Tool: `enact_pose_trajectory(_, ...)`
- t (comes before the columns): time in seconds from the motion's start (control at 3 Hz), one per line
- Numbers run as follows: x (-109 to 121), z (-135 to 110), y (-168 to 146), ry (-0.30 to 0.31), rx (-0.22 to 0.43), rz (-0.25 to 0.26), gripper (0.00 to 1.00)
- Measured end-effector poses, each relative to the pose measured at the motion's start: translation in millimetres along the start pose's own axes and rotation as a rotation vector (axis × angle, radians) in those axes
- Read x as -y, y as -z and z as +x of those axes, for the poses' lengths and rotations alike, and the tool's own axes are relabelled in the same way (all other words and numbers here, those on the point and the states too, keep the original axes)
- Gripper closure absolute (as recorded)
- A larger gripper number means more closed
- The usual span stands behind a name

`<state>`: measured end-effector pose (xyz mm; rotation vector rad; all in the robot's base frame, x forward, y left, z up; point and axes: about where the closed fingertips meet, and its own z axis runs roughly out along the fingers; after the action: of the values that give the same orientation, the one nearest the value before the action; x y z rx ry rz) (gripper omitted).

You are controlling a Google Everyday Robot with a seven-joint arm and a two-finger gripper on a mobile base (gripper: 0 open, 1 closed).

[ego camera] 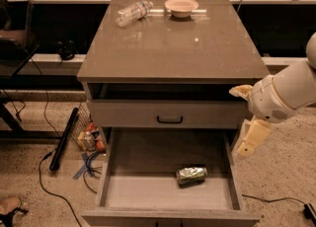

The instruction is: Pick green can from middle drawer and place on counter

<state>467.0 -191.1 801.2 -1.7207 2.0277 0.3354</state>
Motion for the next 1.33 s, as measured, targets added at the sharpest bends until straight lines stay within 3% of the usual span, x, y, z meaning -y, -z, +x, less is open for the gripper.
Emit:
enact_pose_trajectory(0.33, -0.1, 17.8, -16.8, -0.025, -0.015, -0.012, 0.0)
enact_pose_trajectory(0.67, 0.1, 53.9, -56.8, -0.071, -0.031, -0.035, 0.0)
enact_pose_trajectory(1.33, -14.2, 115.4, -145.3, -0.086, -0.061, -0.086, 0.0)
